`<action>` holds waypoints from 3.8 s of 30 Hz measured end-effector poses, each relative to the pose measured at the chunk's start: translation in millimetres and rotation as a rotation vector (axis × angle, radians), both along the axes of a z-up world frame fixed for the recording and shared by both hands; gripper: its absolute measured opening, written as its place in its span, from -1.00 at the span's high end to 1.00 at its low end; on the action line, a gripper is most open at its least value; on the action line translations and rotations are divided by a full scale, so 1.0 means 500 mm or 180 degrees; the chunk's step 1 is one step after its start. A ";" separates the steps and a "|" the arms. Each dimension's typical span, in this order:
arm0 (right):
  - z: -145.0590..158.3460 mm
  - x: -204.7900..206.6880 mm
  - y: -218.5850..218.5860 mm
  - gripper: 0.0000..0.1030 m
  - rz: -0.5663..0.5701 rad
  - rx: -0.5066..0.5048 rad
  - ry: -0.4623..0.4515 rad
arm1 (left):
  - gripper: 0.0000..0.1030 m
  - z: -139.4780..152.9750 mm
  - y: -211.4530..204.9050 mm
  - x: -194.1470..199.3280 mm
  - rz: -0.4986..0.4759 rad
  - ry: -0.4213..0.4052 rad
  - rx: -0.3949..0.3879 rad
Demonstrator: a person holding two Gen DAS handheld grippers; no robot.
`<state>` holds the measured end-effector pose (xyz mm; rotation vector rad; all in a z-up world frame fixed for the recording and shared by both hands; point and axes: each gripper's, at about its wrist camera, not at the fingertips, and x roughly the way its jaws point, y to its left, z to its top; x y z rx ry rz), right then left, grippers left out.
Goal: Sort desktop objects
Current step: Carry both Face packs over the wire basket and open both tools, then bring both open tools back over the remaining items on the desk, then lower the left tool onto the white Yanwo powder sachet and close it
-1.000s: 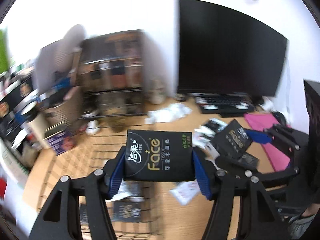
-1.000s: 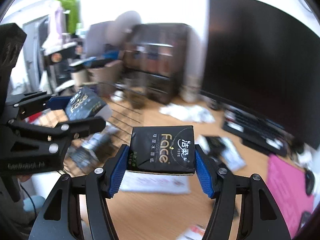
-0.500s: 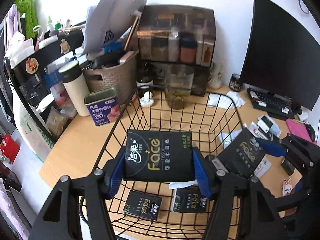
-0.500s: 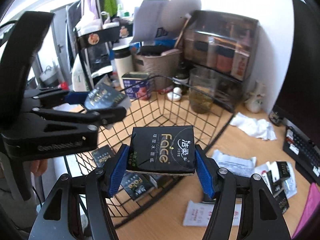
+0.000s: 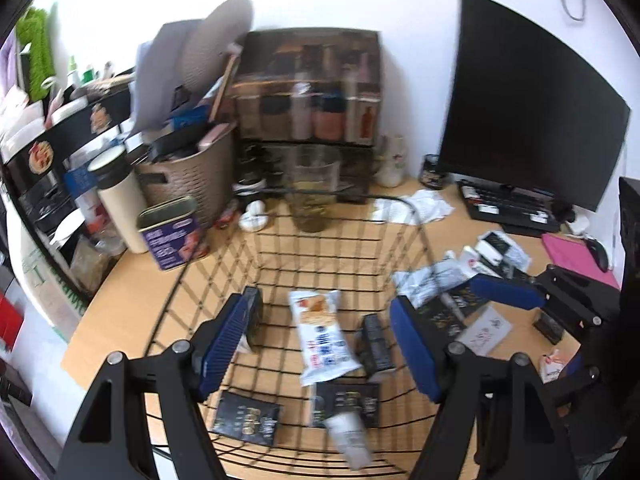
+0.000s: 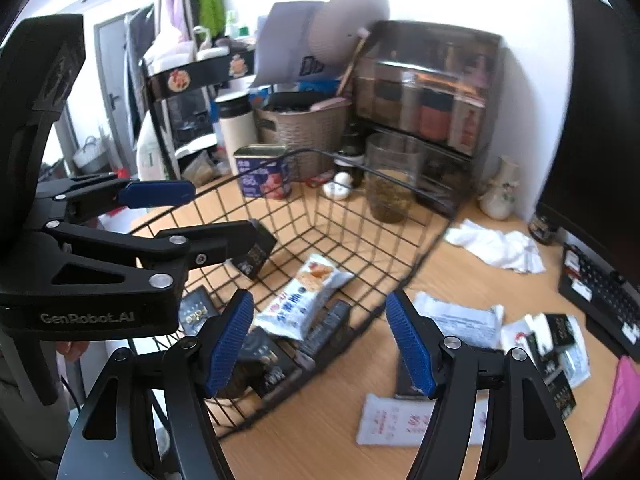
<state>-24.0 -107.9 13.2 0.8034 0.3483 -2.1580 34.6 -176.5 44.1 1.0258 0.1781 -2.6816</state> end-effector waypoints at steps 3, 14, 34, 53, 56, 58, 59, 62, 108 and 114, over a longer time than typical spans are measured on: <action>0.011 0.003 0.050 -0.33 -0.0155 -0.0017 0.0044 | -0.49 0.005 0.049 -0.016 -0.0210 -0.0002 -0.0025; -0.014 -0.007 0.284 -0.33 -0.0812 0.0007 -0.0059 | -0.49 -0.013 0.260 -0.079 -0.1011 -0.0109 -0.0194; -0.162 -0.100 0.517 -0.34 -0.1430 0.0249 -0.0466 | -0.49 -0.233 0.353 -0.212 -0.1452 -0.0845 -0.0455; -0.186 -0.117 0.517 -0.34 -0.1467 0.0243 -0.0502 | -0.81 -0.275 0.348 -0.230 -0.1549 -0.0925 -0.0548; -0.185 -0.115 0.518 -0.34 -0.1468 0.0247 -0.0523 | -0.82 -0.275 0.345 -0.233 -0.1511 -0.0919 -0.0525; -0.183 -0.112 0.514 -0.34 -0.1433 0.0244 -0.0507 | -0.82 -0.275 0.348 -0.230 -0.1529 -0.0963 -0.0502; -0.182 -0.110 0.512 -0.34 -0.1420 0.0244 -0.0505 | -0.82 -0.275 0.354 -0.226 -0.1586 -0.0998 -0.0517; -0.185 -0.110 0.512 -0.34 -0.1409 0.0239 -0.0528 | -0.82 -0.270 0.370 -0.216 -0.1706 -0.1047 -0.0472; -0.187 -0.105 0.507 -0.34 -0.1401 0.0241 -0.0557 | 0.10 -0.275 0.384 -0.224 -0.1825 -0.1036 -0.0058; -0.200 -0.117 0.514 -0.34 -0.1453 0.0322 -0.0522 | 0.10 -0.275 0.386 -0.221 -0.1802 -0.1053 -0.0048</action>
